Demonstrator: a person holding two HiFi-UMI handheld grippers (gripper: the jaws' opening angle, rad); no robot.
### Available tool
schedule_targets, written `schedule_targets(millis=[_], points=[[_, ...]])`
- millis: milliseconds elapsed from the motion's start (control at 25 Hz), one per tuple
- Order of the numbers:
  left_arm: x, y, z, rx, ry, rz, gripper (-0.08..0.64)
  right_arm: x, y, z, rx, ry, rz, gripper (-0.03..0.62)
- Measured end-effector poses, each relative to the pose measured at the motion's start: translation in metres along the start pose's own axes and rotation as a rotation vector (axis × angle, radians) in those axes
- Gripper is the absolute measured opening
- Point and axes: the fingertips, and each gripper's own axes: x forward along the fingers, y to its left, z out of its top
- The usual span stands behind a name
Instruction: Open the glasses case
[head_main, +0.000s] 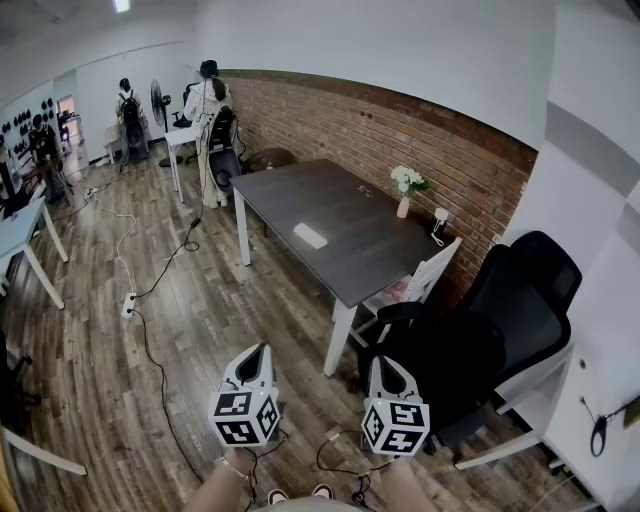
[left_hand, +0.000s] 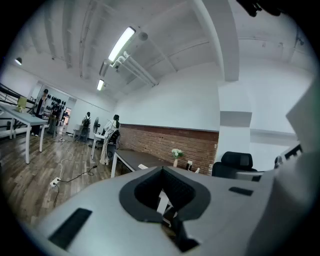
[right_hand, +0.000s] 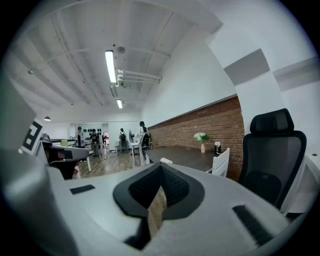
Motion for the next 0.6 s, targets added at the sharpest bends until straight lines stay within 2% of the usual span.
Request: schedule_targets(millis=[600], points=[[0.0009, 0.0028, -0.0073, -0.003, 0.015, 0.02, -0.005, 0.0017, -0.0066, -0.0027, 0.005, 0.013, 0.022, 0.002]])
